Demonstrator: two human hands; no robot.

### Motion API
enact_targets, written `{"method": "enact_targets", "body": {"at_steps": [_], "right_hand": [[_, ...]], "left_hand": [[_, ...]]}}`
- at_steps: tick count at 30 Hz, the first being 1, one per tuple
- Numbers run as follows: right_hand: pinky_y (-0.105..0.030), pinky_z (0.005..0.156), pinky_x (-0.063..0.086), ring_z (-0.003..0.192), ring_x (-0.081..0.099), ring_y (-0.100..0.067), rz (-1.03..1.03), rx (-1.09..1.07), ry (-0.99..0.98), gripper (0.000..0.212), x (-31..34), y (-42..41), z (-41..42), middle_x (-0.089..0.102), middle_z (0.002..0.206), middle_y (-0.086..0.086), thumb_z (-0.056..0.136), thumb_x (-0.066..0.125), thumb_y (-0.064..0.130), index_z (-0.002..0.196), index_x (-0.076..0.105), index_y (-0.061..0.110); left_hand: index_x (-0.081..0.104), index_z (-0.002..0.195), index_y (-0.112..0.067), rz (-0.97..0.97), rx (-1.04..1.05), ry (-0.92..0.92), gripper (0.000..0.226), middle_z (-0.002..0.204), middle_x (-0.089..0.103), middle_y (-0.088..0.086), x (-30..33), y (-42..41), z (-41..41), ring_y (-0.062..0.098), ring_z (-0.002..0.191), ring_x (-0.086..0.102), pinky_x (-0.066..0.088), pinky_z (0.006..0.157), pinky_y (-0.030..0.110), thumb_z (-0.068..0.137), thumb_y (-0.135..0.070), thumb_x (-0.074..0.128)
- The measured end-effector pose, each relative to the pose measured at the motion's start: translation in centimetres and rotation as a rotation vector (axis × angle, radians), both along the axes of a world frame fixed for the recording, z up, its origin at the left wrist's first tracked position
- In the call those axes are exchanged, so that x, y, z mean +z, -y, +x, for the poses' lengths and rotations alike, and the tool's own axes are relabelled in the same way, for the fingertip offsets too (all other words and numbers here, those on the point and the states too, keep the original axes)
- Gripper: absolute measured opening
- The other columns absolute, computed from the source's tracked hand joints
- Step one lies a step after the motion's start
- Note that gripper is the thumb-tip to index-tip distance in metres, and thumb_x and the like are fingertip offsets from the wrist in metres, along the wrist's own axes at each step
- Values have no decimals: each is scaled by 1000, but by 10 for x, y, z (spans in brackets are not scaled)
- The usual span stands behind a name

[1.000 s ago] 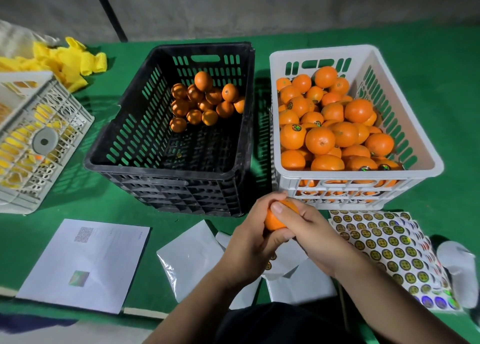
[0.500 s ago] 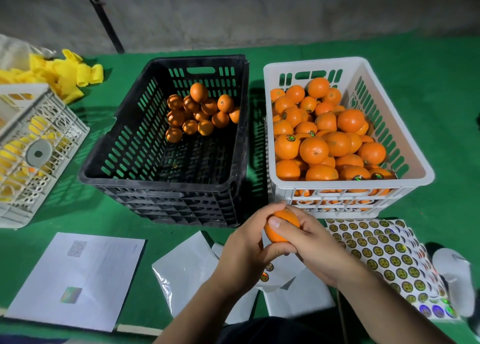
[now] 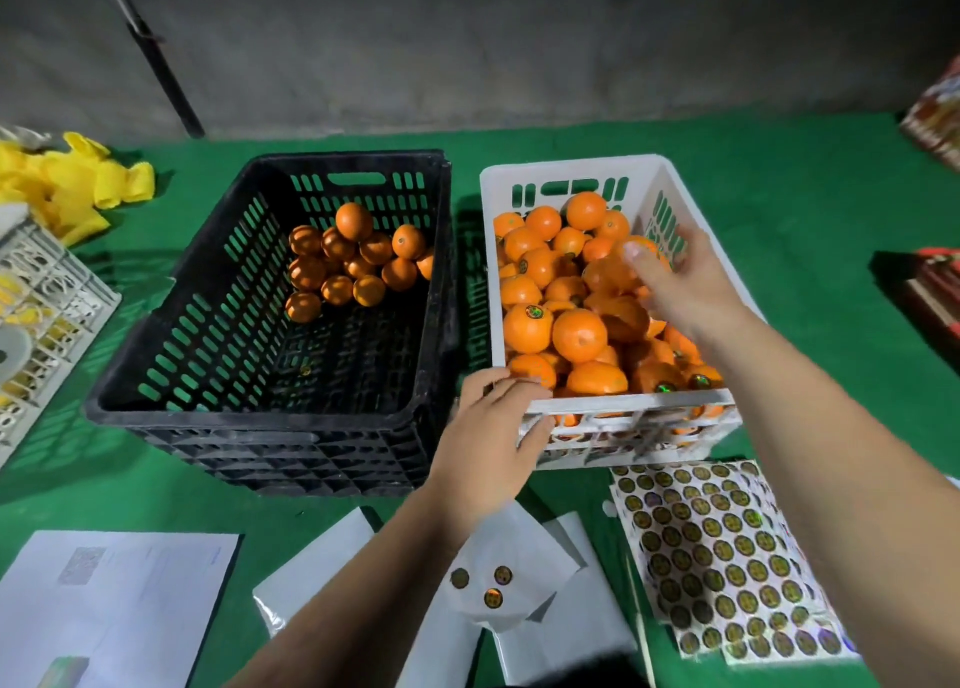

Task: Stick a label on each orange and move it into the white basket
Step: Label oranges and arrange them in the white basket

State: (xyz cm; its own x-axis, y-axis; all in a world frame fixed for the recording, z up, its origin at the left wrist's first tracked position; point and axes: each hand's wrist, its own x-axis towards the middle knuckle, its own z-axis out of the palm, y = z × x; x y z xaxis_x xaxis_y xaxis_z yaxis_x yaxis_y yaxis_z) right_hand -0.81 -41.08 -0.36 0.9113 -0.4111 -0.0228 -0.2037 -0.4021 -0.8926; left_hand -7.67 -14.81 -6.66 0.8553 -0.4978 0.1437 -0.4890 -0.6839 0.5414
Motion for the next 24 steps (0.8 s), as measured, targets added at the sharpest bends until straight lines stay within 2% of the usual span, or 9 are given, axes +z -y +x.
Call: {"method": "enact_targets", "body": {"at_steps": [2,5,9,13,16,18,20,22,24], "right_hand": [[-51,119,34,145,40,-35,-223,29,-66,96,-11,1,0,38,159,-11,83,67,70,159,27,26],[-44,116,30,147,31,-32,-388,277,-118,97,-30,-17,-15,34,161,-7,85,72,63,161,22,31],[-44,112,32,139,37,-31,-739,420,-181,84,-46,-36,-11,48,153,-3,87,73,56,157,36,29],[-40,109,42,136,45,-26,-576,493,-183,78,-40,-23,9,51,148,-1,82,82,48,148,46,28],[-37,106,45,134,51,-26,-451,407,-79,80,-29,-8,40,54,147,-4,82,85,41,150,46,22],[-41,110,42,138,49,-31,-452,292,-29,85,-24,-5,67,51,152,-9,84,84,38,154,40,19],[-47,119,32,149,33,-36,-500,229,-70,96,-22,-10,83,34,164,-11,87,81,42,162,25,22],[-51,124,19,156,10,-35,-567,311,-103,98,-23,-22,84,15,171,-3,88,74,54,164,16,29],[-46,123,19,155,9,-27,-542,549,-138,91,-29,-40,72,13,170,7,88,69,54,162,19,39]], "left_hand": [[60,138,-28,19,-3,7,39,138,58,-16,-9,2,-1,12,145,23,35,113,27,103,-45,57],[59,136,-33,-30,39,-2,38,137,56,-22,-14,5,-5,6,144,17,27,112,17,101,-47,58],[50,132,-43,19,41,-68,33,140,42,-31,-16,12,-5,7,144,9,37,108,30,100,-51,52],[36,143,-42,133,-4,-100,52,147,28,-18,-23,13,-7,18,148,1,29,118,45,95,-54,51],[35,146,-38,206,-3,-54,61,144,32,-11,-27,13,-8,23,149,1,15,124,43,91,-59,53],[37,144,-39,253,-8,-17,62,140,37,-10,-27,13,-6,26,150,10,16,124,42,89,-66,49],[42,140,-39,320,-26,9,66,137,44,-11,-23,13,-6,27,149,26,28,122,44,82,-67,55],[56,130,-39,342,-26,23,67,126,56,-12,-17,12,-6,26,139,49,47,110,42,70,-68,67],[69,115,-37,310,-28,63,61,112,66,-11,-14,14,-7,25,123,65,56,98,38,64,-70,66]]}}
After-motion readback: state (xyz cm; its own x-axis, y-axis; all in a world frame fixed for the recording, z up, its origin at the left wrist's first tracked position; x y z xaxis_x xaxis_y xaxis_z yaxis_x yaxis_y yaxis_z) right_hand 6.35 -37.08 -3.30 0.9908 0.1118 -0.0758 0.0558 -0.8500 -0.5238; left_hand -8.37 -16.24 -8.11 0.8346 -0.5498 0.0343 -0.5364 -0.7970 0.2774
